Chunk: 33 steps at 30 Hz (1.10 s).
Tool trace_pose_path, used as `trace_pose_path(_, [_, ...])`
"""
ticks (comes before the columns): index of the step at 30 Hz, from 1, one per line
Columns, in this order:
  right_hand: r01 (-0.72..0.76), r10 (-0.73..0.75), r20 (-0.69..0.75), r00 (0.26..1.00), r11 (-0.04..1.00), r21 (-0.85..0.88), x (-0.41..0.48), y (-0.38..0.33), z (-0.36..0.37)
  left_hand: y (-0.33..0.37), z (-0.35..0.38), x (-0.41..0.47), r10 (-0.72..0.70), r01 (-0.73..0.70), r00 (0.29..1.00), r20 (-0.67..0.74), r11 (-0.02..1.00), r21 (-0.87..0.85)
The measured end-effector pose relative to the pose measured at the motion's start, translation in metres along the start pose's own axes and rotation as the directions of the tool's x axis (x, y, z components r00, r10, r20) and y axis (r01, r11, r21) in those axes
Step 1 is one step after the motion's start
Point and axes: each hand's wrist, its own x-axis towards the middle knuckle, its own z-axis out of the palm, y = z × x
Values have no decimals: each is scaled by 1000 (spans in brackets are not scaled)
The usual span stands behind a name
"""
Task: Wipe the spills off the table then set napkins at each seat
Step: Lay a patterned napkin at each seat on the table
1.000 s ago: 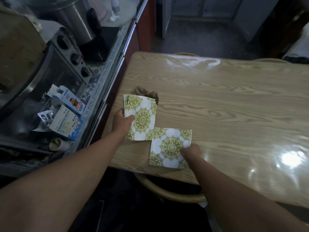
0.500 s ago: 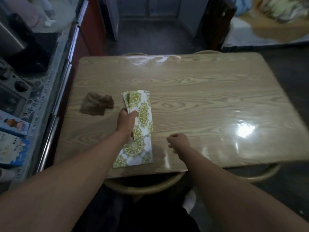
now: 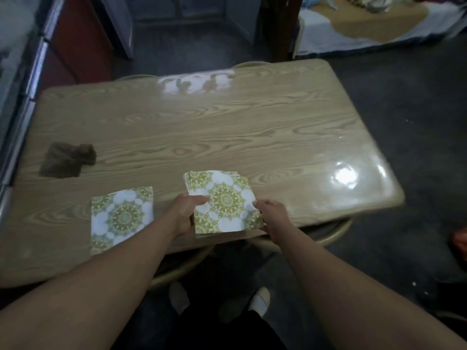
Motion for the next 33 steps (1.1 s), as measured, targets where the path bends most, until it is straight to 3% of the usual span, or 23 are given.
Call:
trace_pose_path(5, [24,-25,-15,1000,996,-81,13,-1,-70,-18,67,3,24,-25,999,44,999,20])
trace_pose_path(13, [-67,67,8,998,997,35,37,-6,-121,-12,120,20,46,-44,999,-13,989,139])
trace_pose_path(22, [-31,38,-166,985,998,47,80,-24,-144,13,153,65,-21,12,997,78,992,123])
trace_pose_path(27, [-51,61,-263,963,998,44,98,-27,-150,13,163,86,-3,-5,999,41,984,180])
trace_pose_path(33, [-45,17,-307,951,995,-84,116,-33,-161,15,159,101,23,-15,999,-46,986,168])
